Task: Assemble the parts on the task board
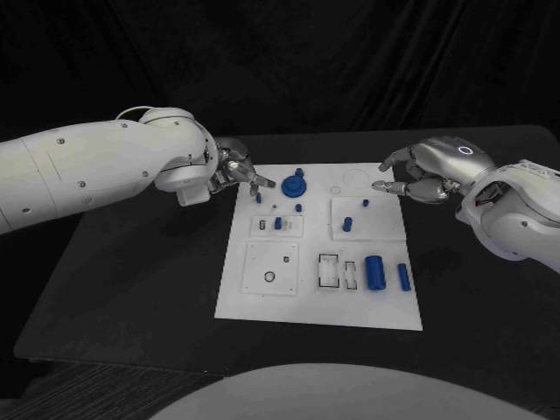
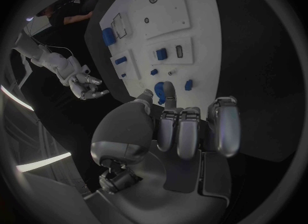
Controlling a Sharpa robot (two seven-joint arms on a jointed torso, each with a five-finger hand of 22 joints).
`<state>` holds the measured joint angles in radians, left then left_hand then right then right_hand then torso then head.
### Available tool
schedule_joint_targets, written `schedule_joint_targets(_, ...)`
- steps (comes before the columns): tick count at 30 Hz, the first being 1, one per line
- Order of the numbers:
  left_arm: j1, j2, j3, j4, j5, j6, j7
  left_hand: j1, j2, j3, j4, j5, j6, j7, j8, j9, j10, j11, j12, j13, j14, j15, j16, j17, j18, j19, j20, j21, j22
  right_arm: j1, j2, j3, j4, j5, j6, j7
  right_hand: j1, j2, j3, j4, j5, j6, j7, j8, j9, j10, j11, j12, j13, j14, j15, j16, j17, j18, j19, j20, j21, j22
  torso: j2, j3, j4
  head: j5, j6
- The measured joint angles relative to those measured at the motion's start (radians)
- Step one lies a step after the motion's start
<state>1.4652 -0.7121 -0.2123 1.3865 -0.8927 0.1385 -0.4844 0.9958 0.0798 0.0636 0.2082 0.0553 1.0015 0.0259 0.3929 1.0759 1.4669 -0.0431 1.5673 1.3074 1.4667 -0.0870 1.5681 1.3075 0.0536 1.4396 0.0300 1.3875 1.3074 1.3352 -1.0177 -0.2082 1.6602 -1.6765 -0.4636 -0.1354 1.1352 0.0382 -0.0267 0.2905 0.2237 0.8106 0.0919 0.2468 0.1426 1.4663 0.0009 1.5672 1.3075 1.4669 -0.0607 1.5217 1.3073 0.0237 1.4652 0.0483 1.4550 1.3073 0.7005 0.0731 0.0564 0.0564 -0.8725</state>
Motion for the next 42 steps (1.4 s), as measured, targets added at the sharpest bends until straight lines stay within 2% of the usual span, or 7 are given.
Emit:
schedule_joint_targets(4,0.001,0.004,0.000,-0.058,0.000,0.001,0.013,0.022,0.007,-0.011,0.005,0.000,0.004,0.023,-0.134,-0.141,-0.001,0.023,0.000,0.000,-0.001,0.019,0.000,0.000,0.000,-0.013,0.013,-0.013,0.000,-0.001,0.000,0.000,-0.002,0.002,-0.011,0.013,-0.008,0.008,-0.008,-0.002,0.002,0.030,-0.005,0.000,0.002,0.000,0.000,0.000,0.000,-0.001,-0.008,-0.020,0.000,0.000,0.000,0.000,0.000,0.000,0.004,-0.0001,0.0001,0.002,0.000)
schedule_joint_targets(8,0.001,0.016,-0.001,-0.114,0.000,0.002,0.027,0.027,0.004,-0.016,0.006,0.004,0.006,0.028,-0.180,-0.195,-0.002,0.029,0.000,0.000,0.000,0.025,0.000,0.000,0.000,-0.013,0.021,-0.013,0.000,-0.004,-0.002,0.000,-0.005,0.012,-0.018,0.025,-0.012,0.012,-0.010,-0.005,0.016,0.060,-0.008,0.000,0.007,0.000,0.000,0.000,0.000,-0.001,-0.008,-0.035,0.000,0.000,0.000,0.000,0.000,0.001,0.008,-0.0004,0.0012,0.001,0.000)
schedule_joint_targets(14,-0.003,0.044,0.000,-0.181,0.000,0.003,0.043,0.036,0.003,-0.021,0.001,0.004,0.010,0.032,-0.176,-0.193,-0.002,0.029,0.000,0.000,0.000,0.025,0.000,0.000,0.000,-0.014,0.021,-0.017,0.000,-0.006,-0.003,0.000,-0.007,0.027,-0.022,0.037,-0.013,0.013,-0.010,-0.005,0.016,0.062,-0.010,0.000,0.007,0.000,0.000,0.000,0.000,-0.001,-0.008,-0.035,0.000,0.000,0.000,0.000,0.005,0.001,0.012,-0.0021,0.0031,0.000,0.000)
schedule_joint_targets(20,-0.021,0.081,0.000,-0.231,0.000,0.010,0.062,0.036,0.003,-0.037,0.001,0.004,-0.002,0.032,-0.120,-0.126,-0.002,0.029,0.000,0.000,-0.003,0.028,0.000,0.000,0.000,-0.014,0.021,-0.017,0.000,-0.008,-0.002,0.000,-0.008,0.038,-0.023,0.044,-0.013,0.013,-0.013,-0.002,0.020,0.068,-0.010,-0.004,0.008,0.000,0.000,0.000,0.000,-0.001,-0.008,-0.035,0.000,0.000,0.000,0.000,0.012,0.001,0.014,-0.0041,0.0029,0.002,0.000)
schedule_joint_targets(24,-0.032,0.100,-0.001,-0.259,0.000,0.019,0.074,0.036,0.003,-0.058,0.014,0.003,-0.028,0.033,-0.089,-0.080,-0.002,0.029,0.000,0.000,-0.003,0.028,0.000,0.000,0.000,-0.010,0.024,-0.017,0.000,-0.008,-0.002,0.000,-0.008,0.041,-0.023,0.046,-0.013,0.013,-0.013,-0.002,0.030,0.069,-0.010,-0.009,0.008,0.000,0.000,0.000,0.000,-0.001,-0.008,-0.035,0.000,0.000,0.000,0.000,0.012,0.001,0.015,-0.0049,0.0022,-0.003,0.000)
schedule_joint_targets(32,-0.049,0.122,-0.001,-0.303,0.000,0.039,0.093,0.029,-0.005,-0.070,0.021,0.000,-0.046,0.037,-0.083,-0.060,0.001,0.032,0.000,0.000,0.000,0.032,0.000,0.000,0.000,-0.013,0.028,-0.025,0.000,-0.009,-0.001,0.000,-0.008,0.045,-0.023,0.048,-0.013,0.013,-0.013,-0.002,0.038,0.076,-0.010,-0.013,0.009,0.000,0.000,0.000,0.000,-0.001,-0.008,-0.035,0.000,0.000,0.000,0.000,0.012,0.001,0.015,-0.0041,0.0018,-0.005,0.000)
schedule_joint_targets(42,-0.059,0.127,-0.001,-0.312,0.000,0.064,0.104,0.029,-0.004,-0.070,0.021,0.000,-0.046,0.037,-0.070,-0.042,0.001,0.032,0.000,0.000,0.000,0.032,0.000,0.000,0.000,-0.017,0.031,-0.030,0.001,-0.013,0.001,0.000,-0.010,0.048,-0.023,0.050,-0.013,0.013,-0.013,-0.002,0.050,0.076,-0.010,-0.017,0.009,0.000,0.000,0.000,0.000,-0.001,-0.008,-0.035,0.000,0.000,0.000,0.000,0.012,0.000,0.014,-0.0023,-0.0001,0.004,0.000)
